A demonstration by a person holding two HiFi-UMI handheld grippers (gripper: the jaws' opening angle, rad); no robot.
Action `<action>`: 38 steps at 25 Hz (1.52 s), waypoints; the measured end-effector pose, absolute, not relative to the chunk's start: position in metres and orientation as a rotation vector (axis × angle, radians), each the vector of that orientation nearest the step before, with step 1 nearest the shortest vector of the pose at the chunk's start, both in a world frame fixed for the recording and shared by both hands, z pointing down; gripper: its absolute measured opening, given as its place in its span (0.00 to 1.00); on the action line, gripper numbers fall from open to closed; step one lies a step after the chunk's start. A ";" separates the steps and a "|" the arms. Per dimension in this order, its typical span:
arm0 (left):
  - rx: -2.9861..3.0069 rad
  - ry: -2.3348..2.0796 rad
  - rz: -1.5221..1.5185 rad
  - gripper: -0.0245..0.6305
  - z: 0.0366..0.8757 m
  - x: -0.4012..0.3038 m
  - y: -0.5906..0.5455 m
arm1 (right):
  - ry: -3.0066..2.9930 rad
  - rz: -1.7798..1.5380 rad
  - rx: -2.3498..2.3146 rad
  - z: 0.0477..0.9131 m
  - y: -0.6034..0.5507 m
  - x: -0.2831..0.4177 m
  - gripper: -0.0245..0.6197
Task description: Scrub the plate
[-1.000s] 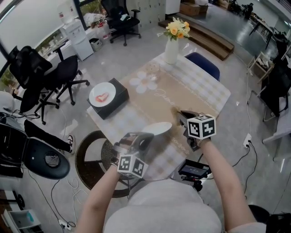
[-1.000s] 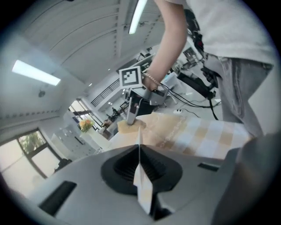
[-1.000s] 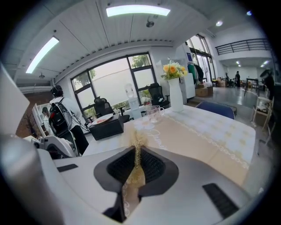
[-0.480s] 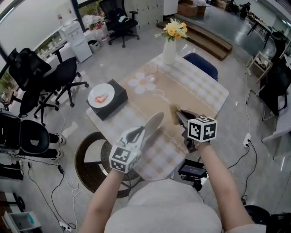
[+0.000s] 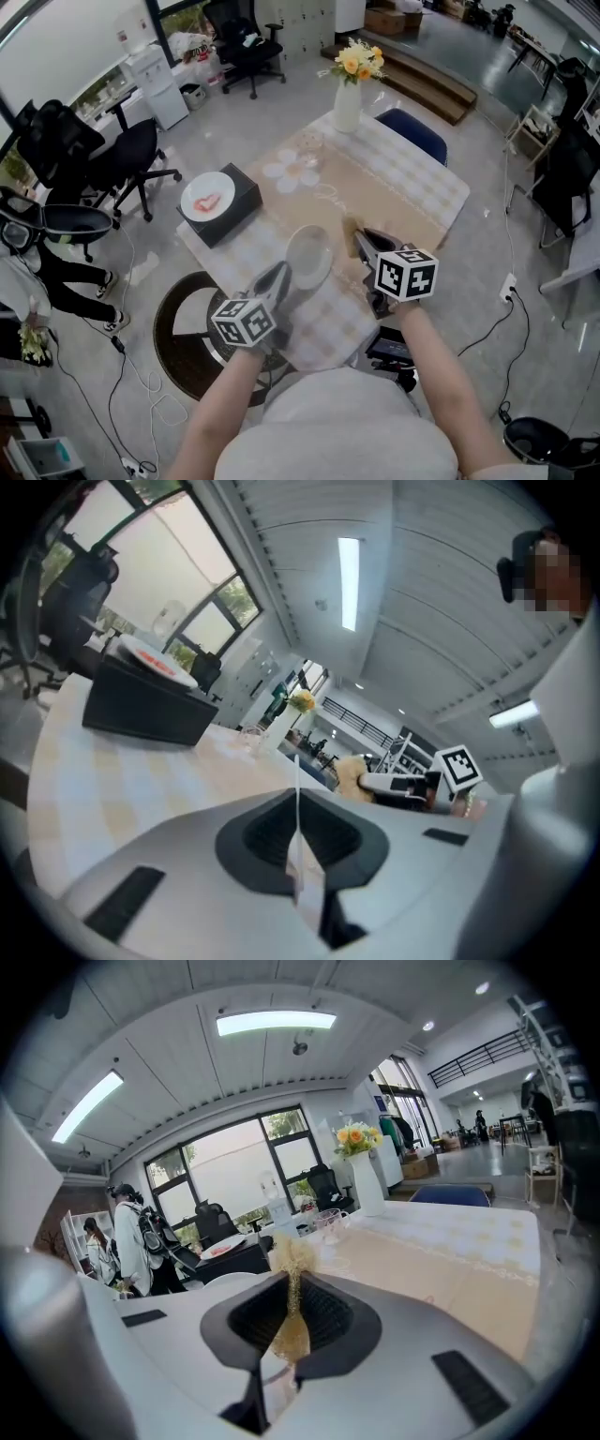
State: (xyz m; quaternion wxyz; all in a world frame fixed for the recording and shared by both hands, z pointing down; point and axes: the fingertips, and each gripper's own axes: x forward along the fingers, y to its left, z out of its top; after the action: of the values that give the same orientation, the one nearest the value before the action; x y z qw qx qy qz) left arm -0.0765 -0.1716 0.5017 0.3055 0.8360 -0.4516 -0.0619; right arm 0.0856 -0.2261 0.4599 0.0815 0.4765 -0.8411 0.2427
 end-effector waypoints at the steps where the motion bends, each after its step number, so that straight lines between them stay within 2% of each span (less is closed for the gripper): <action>1: 2.178 -1.188 -0.199 0.06 0.503 -0.078 -0.172 | -2.519 0.717 1.428 0.460 -0.225 0.085 0.10; 5: 2.098 -1.162 -0.266 0.06 0.508 -0.078 -0.174 | -2.540 0.689 1.419 0.460 -0.221 0.082 0.10; 38: 2.089 -1.217 -0.116 0.06 0.521 -0.070 -0.177 | -2.519 0.577 1.286 0.469 -0.192 0.069 0.10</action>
State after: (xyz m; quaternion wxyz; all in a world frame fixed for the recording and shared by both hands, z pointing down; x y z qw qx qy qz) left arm -0.0697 -0.1775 0.5214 0.3528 0.8077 -0.4703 -0.0449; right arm 0.0689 -0.1923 0.4689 0.1270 0.4420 -0.8656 0.1982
